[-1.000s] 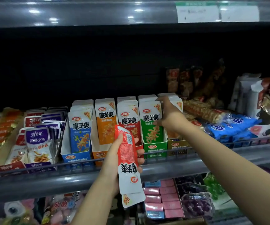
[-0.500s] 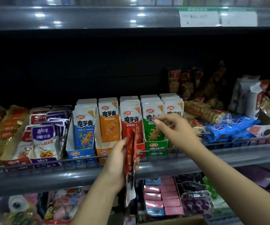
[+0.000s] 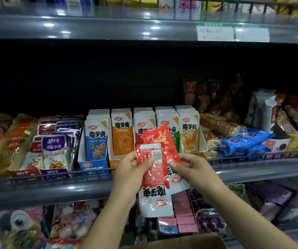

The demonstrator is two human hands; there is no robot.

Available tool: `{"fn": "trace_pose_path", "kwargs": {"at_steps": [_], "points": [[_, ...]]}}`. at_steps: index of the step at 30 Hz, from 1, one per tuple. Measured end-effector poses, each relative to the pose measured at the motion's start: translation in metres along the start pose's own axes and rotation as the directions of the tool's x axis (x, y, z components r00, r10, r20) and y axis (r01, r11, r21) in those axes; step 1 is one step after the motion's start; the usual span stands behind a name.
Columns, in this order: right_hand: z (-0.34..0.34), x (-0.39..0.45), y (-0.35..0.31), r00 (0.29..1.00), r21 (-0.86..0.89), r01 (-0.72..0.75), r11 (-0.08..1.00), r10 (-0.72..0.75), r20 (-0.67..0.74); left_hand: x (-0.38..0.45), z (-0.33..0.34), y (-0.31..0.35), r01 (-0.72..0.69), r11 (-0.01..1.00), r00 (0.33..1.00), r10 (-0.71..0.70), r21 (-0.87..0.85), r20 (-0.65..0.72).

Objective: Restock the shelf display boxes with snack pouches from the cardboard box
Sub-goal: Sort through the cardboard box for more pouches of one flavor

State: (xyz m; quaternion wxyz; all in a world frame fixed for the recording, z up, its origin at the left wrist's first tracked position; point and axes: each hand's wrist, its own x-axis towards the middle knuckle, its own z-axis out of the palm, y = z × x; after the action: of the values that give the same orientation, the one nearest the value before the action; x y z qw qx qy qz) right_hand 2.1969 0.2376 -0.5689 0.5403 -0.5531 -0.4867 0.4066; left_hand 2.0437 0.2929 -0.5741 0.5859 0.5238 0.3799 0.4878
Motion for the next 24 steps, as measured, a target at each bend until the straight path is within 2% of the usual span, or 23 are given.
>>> {"fn": "trace_pose_path", "kwargs": {"at_steps": [6,11,13,15,17,20,24], "points": [[-0.005,-0.007,-0.005,0.997,-0.062,0.003,0.998,-0.008,-0.081,0.002,-0.009,0.005,-0.13,0.991,0.988,0.133,0.035,-0.08],[-0.015,-0.013,-0.013,0.985,-0.007,-0.17,0.985,0.169,-0.034,-0.002,-0.016,0.014,-0.269,0.96,0.957,0.259,-0.071,-0.132],[-0.016,-0.015,-0.016,0.969,0.072,-0.248,0.966,0.246,0.034,-0.006,-0.015,0.015,-0.426,0.904,0.903,0.427,0.034,-0.044],[-0.015,-0.018,-0.02,0.95,0.177,-0.311,0.934,0.3,0.088,-0.007,-0.011,0.009,-0.572,0.781,0.818,0.565,0.248,0.109],[-0.012,-0.019,-0.022,0.937,0.26,-0.348,0.901,0.332,0.107,-0.002,-0.009,-0.002,-0.681,0.636,0.73,0.633,0.364,0.259],[-0.012,-0.018,-0.022,0.927,0.346,-0.372,0.861,0.365,0.089,0.005,-0.006,-0.02,-0.771,0.475,0.635,0.629,0.424,0.449],[-0.017,-0.018,-0.019,0.922,0.444,-0.374,0.814,0.377,0.087,0.006,-0.006,-0.021,-0.8,0.44,0.6,0.577,0.408,0.554]]}}
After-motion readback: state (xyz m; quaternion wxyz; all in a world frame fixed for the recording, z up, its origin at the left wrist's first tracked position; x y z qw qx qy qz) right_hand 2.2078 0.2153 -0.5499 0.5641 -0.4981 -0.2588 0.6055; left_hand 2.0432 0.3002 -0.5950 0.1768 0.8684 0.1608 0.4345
